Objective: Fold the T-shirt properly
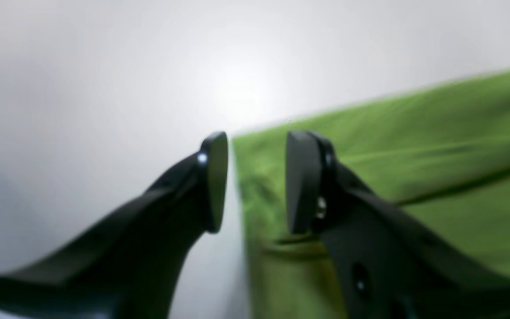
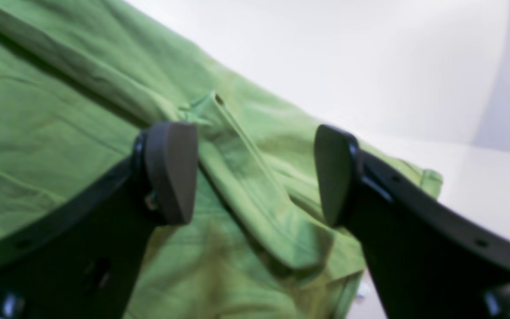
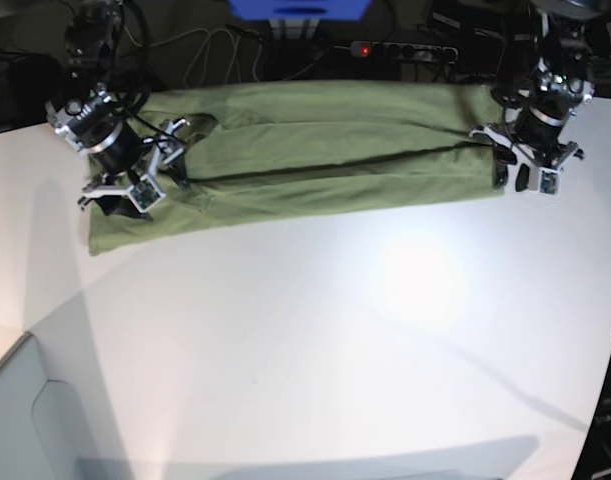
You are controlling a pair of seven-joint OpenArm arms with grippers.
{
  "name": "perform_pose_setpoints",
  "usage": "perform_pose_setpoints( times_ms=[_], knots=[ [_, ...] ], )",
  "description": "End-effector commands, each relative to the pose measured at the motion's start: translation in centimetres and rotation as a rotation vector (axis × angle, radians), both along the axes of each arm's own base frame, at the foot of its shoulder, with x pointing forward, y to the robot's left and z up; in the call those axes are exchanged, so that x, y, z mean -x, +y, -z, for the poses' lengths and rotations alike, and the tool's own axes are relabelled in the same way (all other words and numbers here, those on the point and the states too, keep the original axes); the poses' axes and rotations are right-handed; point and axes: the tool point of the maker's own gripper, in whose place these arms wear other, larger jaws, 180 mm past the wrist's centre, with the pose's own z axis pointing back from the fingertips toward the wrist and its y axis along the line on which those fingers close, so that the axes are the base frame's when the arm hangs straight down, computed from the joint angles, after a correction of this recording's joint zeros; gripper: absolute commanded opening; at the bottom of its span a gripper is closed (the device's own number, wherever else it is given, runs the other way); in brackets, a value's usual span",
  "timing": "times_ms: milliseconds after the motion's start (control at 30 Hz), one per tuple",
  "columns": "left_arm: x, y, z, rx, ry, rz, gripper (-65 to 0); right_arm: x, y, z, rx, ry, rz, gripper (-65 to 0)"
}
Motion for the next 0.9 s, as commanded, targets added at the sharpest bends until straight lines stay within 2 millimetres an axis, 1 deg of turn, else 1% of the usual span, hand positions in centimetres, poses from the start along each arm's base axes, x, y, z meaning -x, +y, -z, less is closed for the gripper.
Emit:
perform_pose_setpoints(
  times_ms=[0, 100, 233, 300, 367, 500, 567, 733, 767, 867],
  knots=[
    [-0.9, 0.2, -0.9, 0.000, -0.038, 0.001, -43.7, -0.4, 0.4, -1.0, -0.017, -0.035, -0.026, -25.4],
    [-0.7, 0.6, 0.2, 0.019, -0.011, -0.032, -43.7, -0.3, 0.3, -0.9, -0.016, -0.034, -0.023, -25.4],
    [-0.6, 0.4, 0.6, 0.027, -0.003, -0.037, -43.7, -0.2, 0.2, -0.8, -0.013, -0.029, -0.023, -25.4],
    [-0.5, -0.3, 1.0, 0.037, 0.010, -0.020, -43.7, -0.1, 0.2, -0.8, -0.013, -0.028, -0.023, -25.4],
    [-0.4, -0.6, 1.2, 0.042, 0.014, -0.013, -43.7, -0.1, 0.2, -0.7, -0.013, -0.026, -0.022, -25.4],
    [0.1, -0.2, 2.3, 0.045, 0.045, -0.029, -43.8, -0.1, 0.2, -0.7, -0.013, -0.026, -0.022, -25.4],
    [0.5, -0.3, 2.9, 0.061, 0.059, -0.045, -43.8, 0.0, 0.2, -0.7, -0.013, -0.025, -0.022, -25.4],
    [0.6, -0.5, 3.2, 0.075, 0.057, -0.056, -44.2, 0.0, 0.1, -0.7, -0.011, -0.024, -0.020, -25.4],
    [0.6, -0.5, 3.2, 0.076, 0.057, -0.057, -46.0, 0.1, 0.1, -0.6, -0.011, -0.022, -0.020, -25.4],
    [0.6, -0.8, 3.2, 0.086, 0.051, -0.061, -57.0, 0.5, 0.1, -0.4, -0.011, -0.010, -0.020, -25.4]
  ],
)
